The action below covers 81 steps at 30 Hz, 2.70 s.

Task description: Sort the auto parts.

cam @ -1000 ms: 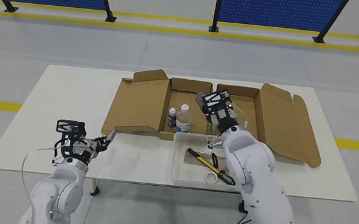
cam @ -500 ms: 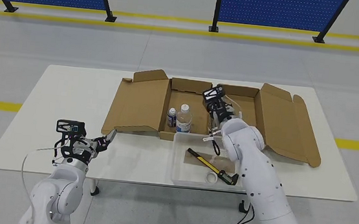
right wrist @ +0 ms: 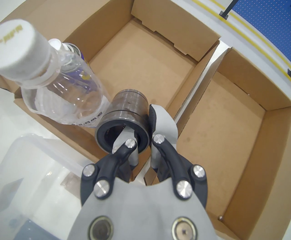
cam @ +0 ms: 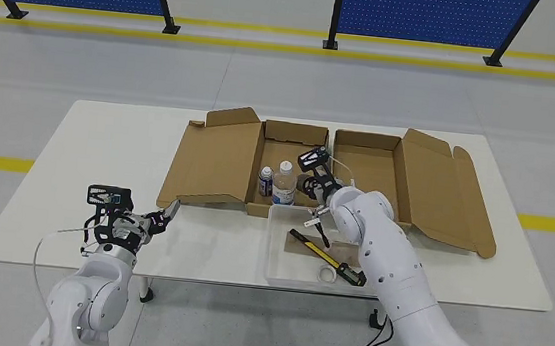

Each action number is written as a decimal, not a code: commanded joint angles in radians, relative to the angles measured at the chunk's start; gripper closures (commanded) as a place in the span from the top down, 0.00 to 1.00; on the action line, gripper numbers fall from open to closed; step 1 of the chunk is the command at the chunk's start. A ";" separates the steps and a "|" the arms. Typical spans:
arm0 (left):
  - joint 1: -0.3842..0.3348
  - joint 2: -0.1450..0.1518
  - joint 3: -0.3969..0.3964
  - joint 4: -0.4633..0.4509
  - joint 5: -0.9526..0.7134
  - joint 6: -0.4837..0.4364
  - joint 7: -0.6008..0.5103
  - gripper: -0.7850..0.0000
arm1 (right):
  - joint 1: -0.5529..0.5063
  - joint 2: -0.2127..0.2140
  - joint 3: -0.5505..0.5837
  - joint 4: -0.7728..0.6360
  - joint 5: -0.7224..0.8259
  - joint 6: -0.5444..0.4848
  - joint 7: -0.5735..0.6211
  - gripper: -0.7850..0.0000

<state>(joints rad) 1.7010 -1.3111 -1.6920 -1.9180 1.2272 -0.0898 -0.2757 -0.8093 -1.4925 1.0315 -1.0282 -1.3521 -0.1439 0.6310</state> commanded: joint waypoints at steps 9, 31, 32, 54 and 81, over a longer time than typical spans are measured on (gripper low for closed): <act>0.000 0.000 0.000 0.000 0.000 0.000 0.000 1.00 | 0.040 -0.018 -0.038 0.110 0.022 -0.015 -0.013 0.00; 0.000 0.000 0.000 0.000 0.000 0.000 0.000 1.00 | 0.074 -0.034 -0.061 0.163 0.016 0.002 -0.044 0.41; 0.000 0.000 0.000 0.000 0.000 0.000 0.000 1.00 | 0.073 -0.034 -0.059 0.158 0.014 0.003 -0.042 0.40; 0.000 0.000 0.000 0.000 0.000 0.000 0.000 1.00 | -0.172 0.030 0.057 -0.437 -0.161 0.027 0.150 0.82; 0.000 0.000 0.000 0.000 0.000 0.000 0.000 1.00 | -0.402 0.087 0.152 -0.720 -0.030 -0.218 0.689 0.92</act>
<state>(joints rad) 1.7010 -1.3111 -1.6920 -1.9180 1.2272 -0.0898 -0.2757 -1.2107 -1.4078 1.1851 -1.7513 -1.3709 -0.3501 1.3055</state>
